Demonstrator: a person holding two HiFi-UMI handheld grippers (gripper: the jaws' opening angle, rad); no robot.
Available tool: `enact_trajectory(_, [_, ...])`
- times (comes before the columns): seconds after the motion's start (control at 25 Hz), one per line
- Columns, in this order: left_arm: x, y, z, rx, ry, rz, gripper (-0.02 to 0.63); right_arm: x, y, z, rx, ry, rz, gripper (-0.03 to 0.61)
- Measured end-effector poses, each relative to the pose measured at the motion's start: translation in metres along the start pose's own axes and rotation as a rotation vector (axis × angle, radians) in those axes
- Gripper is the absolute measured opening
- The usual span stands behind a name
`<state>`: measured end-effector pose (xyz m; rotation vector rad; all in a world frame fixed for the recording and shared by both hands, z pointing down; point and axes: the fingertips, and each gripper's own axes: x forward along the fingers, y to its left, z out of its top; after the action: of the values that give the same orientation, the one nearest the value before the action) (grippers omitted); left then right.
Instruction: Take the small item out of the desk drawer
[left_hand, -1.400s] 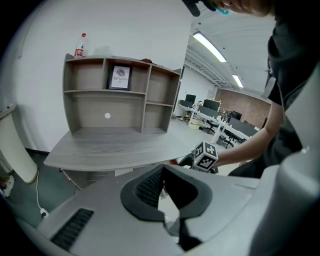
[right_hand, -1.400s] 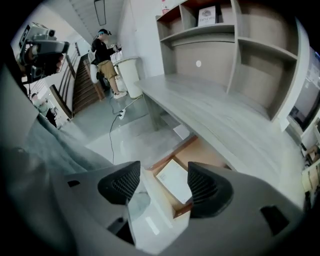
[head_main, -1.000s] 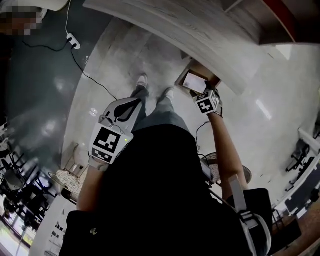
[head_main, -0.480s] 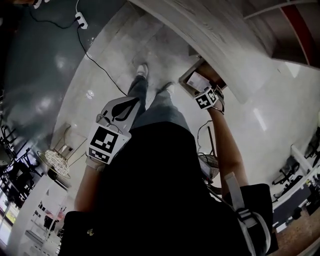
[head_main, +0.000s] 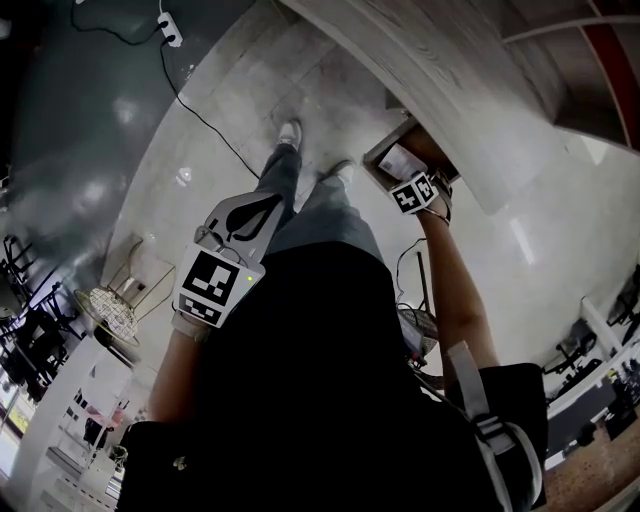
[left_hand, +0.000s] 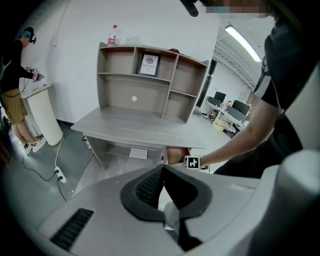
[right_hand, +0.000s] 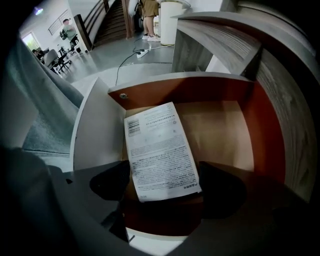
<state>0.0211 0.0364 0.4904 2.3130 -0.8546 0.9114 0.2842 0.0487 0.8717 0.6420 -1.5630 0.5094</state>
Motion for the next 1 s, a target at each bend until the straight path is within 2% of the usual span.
enact_trajectory(0.32, [0.005, 0.006, 0.003, -0.004, 0.004, 0.004, 0.009, 0.007, 0.000, -0.003, -0.036, 0.040, -0.038, 0.413])
enact_trajectory(0.64, [0.002, 0.008, 0.009, 0.010, -0.004, -0.001, 0.009, -0.003, 0.002, -0.003, -0.056, 0.075, -0.007, 0.410])
enact_trajectory(1.0, [0.005, 0.011, 0.025, 0.050, -0.053, -0.040, 0.009, -0.037, -0.005, -0.001, -0.018, 0.085, -0.018, 0.407])
